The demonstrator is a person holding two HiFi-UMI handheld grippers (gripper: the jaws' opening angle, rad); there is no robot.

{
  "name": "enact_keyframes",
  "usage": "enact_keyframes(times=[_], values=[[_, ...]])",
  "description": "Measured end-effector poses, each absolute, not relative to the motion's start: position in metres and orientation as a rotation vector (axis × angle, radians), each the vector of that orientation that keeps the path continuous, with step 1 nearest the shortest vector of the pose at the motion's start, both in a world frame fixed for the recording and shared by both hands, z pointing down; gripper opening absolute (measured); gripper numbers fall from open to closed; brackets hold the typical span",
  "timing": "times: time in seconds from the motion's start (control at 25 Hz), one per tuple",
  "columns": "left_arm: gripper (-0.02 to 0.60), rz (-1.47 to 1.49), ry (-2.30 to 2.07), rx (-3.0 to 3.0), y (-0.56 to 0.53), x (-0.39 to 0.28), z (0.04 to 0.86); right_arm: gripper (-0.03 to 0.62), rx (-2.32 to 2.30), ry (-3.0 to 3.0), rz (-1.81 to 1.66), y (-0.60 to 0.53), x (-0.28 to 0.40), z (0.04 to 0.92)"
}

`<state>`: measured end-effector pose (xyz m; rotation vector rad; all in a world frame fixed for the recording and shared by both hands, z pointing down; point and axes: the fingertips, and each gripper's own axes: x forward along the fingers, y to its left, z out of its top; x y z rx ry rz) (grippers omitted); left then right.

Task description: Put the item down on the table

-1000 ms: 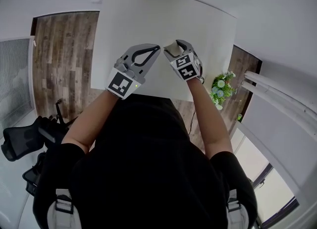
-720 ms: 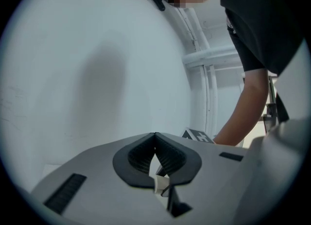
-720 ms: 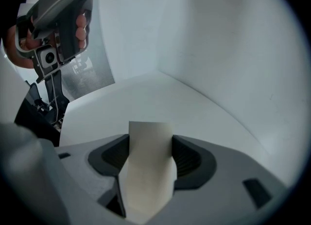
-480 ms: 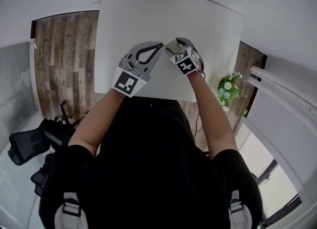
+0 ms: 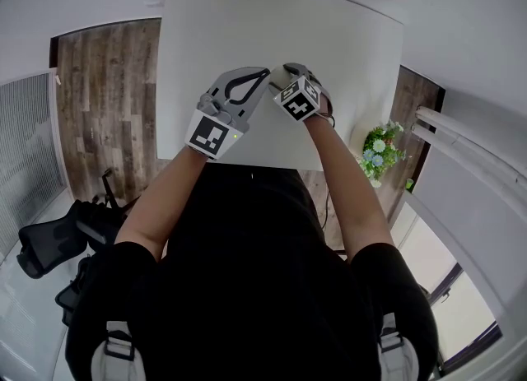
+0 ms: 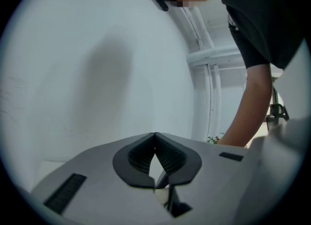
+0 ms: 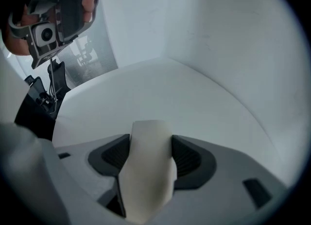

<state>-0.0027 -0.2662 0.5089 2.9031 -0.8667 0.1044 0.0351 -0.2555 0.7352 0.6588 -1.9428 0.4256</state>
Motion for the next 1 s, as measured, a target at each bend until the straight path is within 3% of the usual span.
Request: enact_keyframes(times=[0.52, 1.0], values=[[-0.006, 0.118, -0.888, 2.870, -0.268, -0.008, 0.509, 0.286, 0.650, -1.951, 0.479, -0.256, 0.033, 0.745], [-0.006, 0.172, -0.895, 2.844, -0.255, -0.002, 0.482, 0.293, 0.858, -2.213, 0.590, -0.248, 0.048, 0.645]])
